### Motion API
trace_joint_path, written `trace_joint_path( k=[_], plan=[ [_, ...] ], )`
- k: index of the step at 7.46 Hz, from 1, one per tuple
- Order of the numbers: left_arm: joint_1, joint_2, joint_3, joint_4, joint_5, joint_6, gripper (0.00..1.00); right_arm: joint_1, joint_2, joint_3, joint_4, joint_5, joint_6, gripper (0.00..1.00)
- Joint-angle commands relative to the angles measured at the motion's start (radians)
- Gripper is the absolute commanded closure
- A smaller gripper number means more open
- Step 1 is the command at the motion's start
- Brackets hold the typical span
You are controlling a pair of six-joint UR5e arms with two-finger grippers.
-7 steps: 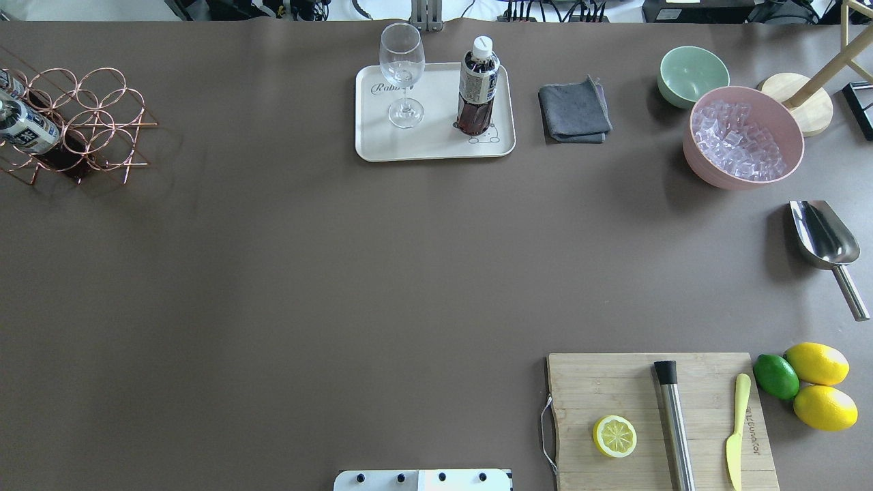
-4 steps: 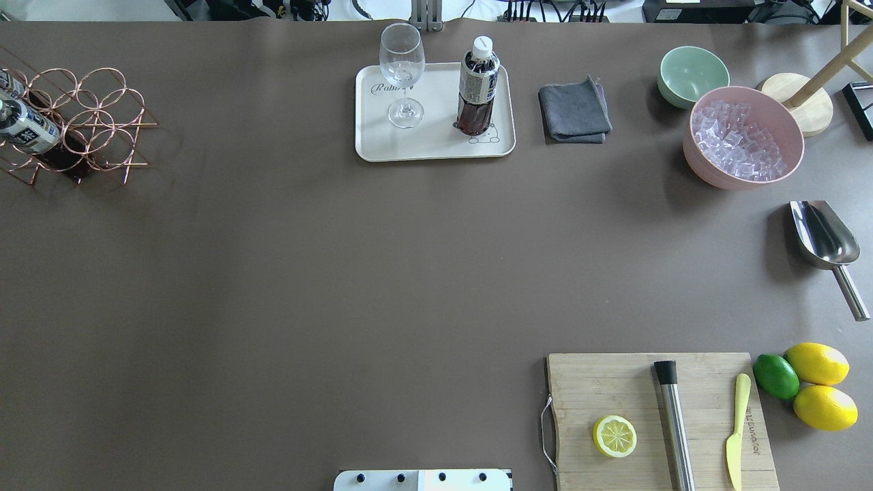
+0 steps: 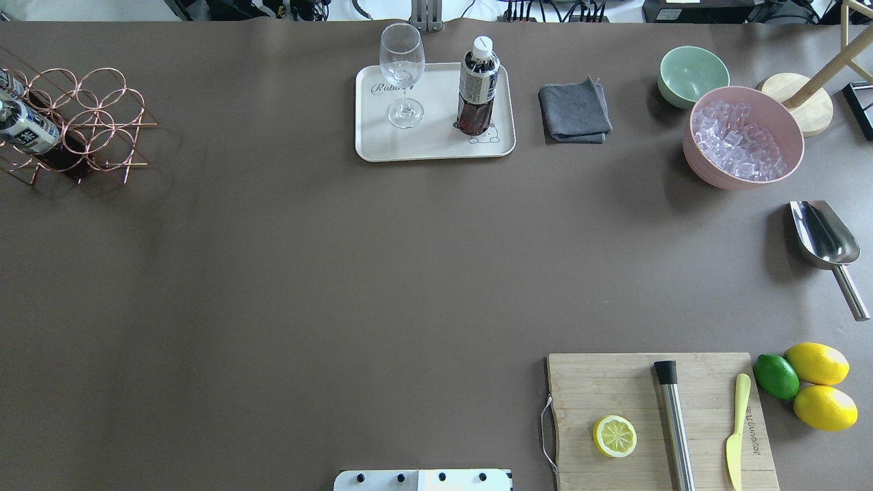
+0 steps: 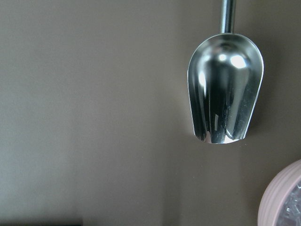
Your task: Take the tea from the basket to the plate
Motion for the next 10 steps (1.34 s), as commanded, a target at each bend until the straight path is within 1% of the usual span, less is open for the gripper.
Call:
trace_joint_path(
  k=[1, 5, 7, 10],
  plan=[
    [0.007, -0.010, 0.003, -0.010, 0.020, -0.007, 0.02, 0.000, 0.000, 0.002, 0.000, 0.000, -0.001, 0.00],
    [0.007, -0.007, -0.015, 0.000, 0.014, -0.011, 0.02, 0.000, 0.001, 0.001, 0.000, -0.002, -0.001, 0.00],
    [0.006, 0.004, -0.043, 0.016, 0.014, -0.068, 0.02, 0.005, 0.000, 0.001, 0.000, -0.002, -0.001, 0.00],
    [0.006, 0.002, -0.032, 0.017, 0.012, -0.067, 0.02, 0.012, 0.000, 0.002, 0.000, 0.000, -0.001, 0.00]
  ],
)
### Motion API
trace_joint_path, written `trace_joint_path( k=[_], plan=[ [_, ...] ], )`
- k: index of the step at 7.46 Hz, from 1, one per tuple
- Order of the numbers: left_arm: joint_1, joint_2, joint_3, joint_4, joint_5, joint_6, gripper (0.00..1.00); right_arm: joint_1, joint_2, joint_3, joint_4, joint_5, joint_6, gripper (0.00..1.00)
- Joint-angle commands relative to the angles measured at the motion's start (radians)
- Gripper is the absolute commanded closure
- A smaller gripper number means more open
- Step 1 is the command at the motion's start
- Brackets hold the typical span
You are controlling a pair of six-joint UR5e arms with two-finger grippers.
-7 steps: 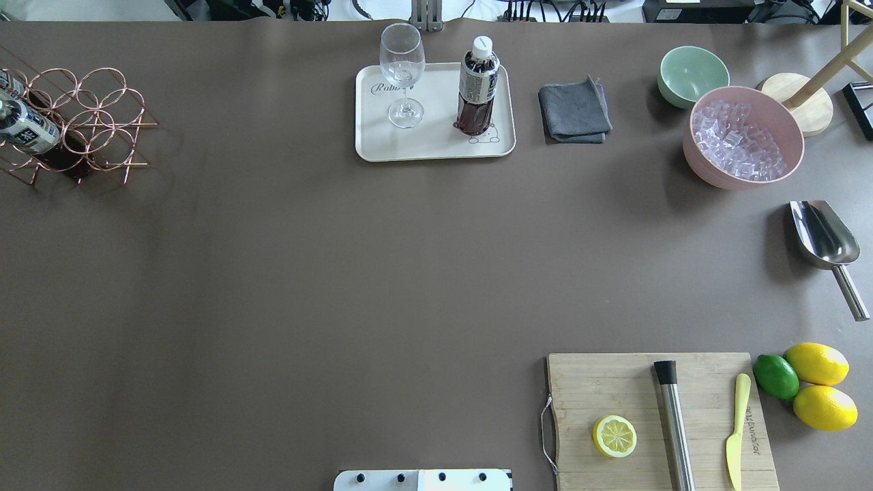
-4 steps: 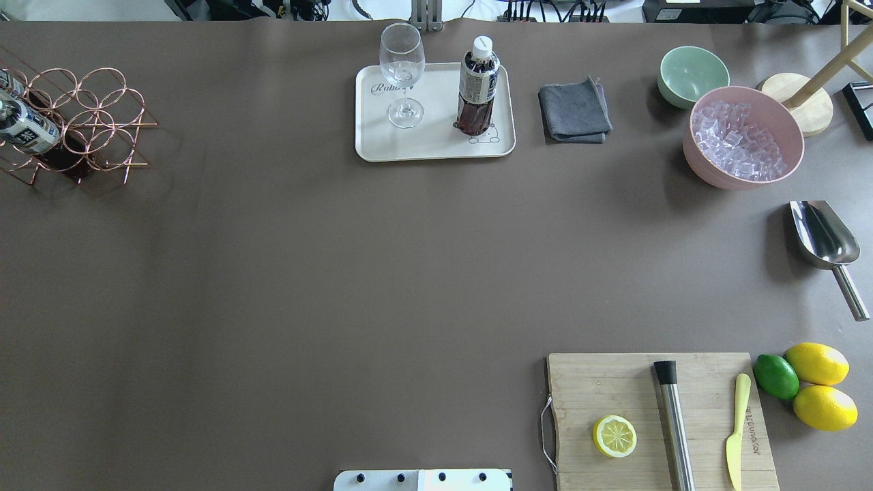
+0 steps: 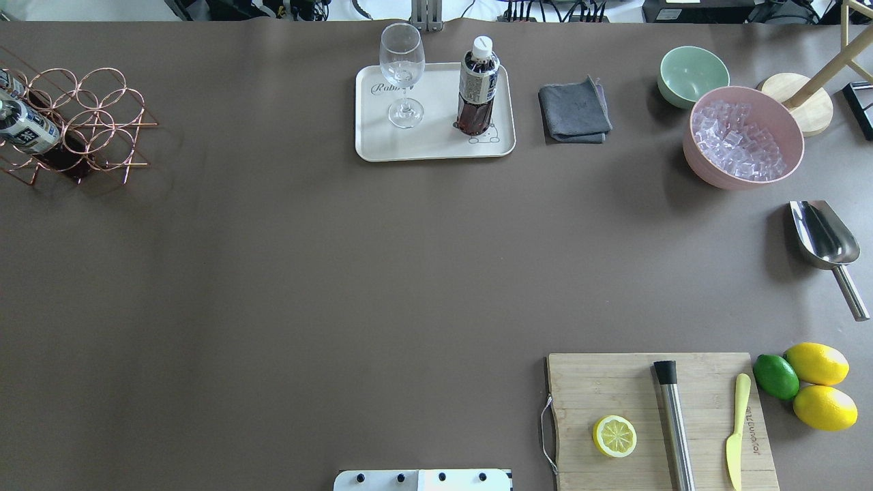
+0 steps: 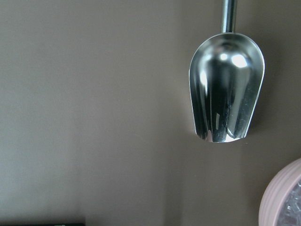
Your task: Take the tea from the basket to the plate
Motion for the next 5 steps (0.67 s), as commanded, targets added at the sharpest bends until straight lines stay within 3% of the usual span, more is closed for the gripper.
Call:
trace_joint_path(
  k=[1, 5],
  plan=[
    [0.000, 0.002, 0.015, 0.001, -0.001, 0.001, 0.02, 0.004, 0.000, 0.001, 0.000, -0.001, -0.002, 0.00],
    [0.001, -0.006, 0.019, 0.000, 0.002, 0.003, 0.02, 0.008, 0.000, 0.001, 0.000, -0.001, -0.002, 0.00]
  ],
)
